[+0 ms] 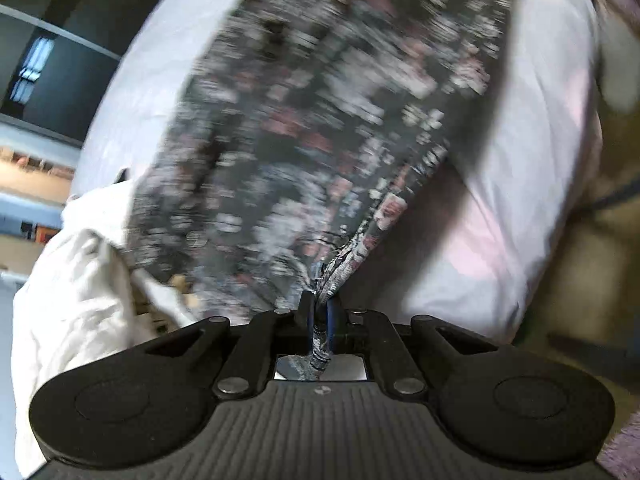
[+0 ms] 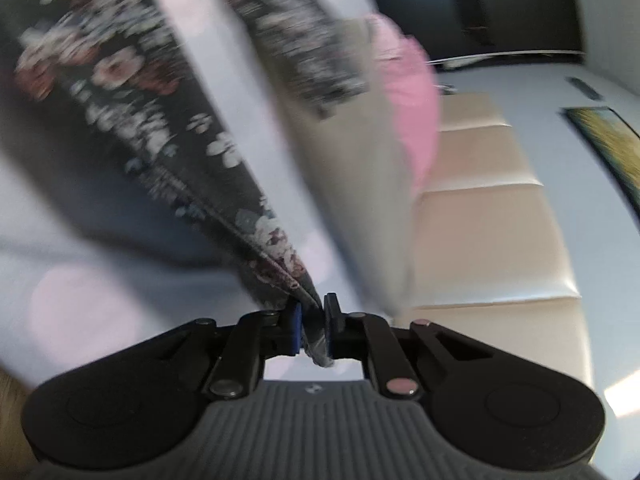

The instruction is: Fold clothes

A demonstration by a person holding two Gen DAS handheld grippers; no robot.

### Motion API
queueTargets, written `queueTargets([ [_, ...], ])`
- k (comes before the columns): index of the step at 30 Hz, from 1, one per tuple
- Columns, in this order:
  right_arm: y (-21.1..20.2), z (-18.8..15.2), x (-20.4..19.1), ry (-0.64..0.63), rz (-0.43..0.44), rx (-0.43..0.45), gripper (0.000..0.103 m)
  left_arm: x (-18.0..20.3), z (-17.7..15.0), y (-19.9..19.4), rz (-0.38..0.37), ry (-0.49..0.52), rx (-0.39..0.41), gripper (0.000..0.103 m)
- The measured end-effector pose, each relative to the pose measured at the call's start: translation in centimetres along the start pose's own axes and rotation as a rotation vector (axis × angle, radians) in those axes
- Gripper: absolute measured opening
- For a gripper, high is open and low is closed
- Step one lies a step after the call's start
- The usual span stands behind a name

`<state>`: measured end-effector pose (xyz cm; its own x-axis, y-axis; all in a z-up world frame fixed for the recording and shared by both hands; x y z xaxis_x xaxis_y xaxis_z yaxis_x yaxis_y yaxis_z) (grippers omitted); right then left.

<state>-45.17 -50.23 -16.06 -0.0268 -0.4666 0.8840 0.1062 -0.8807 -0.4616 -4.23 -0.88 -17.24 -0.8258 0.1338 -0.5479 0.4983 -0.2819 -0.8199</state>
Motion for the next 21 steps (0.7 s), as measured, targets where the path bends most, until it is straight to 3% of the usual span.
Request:
queueTargets([
  [4,-0.8,0.9,3.5,0.055,-0.056,0.014,0.010,-1.7,-0.6,-3.4,-0.029,-0.011,0.012,0.004],
  [6,-0.3,-0.2,3.8,0.034,-0.058,-0.030,0.007,-1.2,-1.1,-4.2,-0.073,-0.004,0.009,0.004],
  [7,0.0,-0.7,3.3,0.036,-0.043,-0.052,0.001,-0.8,-1.3,-4.2,-0.090,0.009,0.004,0.004],
  [11,1.2,-2.7,1.5,0.048,0.018,-0.140,0.001,1.3,-1.9,-2.9,-0.128,0.097,-0.023,0.005],
  [13,1.8,-3.7,0.4,0.048,0.050,-0.181,0.002,1.7,-2.2,-1.7,-0.152,0.092,-0.066,0.009],
  [15,1.8,-4.2,-1.2,0.010,0.089,-0.204,0.003,1.3,-2.6,-0.9,-0.226,0.042,-0.106,0.016],
  [17,1.9,-5.2,-2.0,0.009,0.134,-0.241,0.006,0.4,-2.6,-1.1,-0.300,-0.043,-0.093,0.022],
  [19,2.0,-5.9,-1.9,0.026,0.153,-0.266,0.019,-1.7,-2.0,-1.6,-0.347,-0.155,-0.048,0.025],
  [21,2.0,-6.5,-1.2,0.061,0.155,-0.283,0.021,-4.4,-1.3,-1.8,-0.351,-0.274,-0.001,0.035],
])
Point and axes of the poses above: each gripper's, at about its wrist camera, not at the fingertips, and y roughly the way its jaws point, x to its right, z to its top, the point moved 9 cm from there along y, roughly the way its jaws point
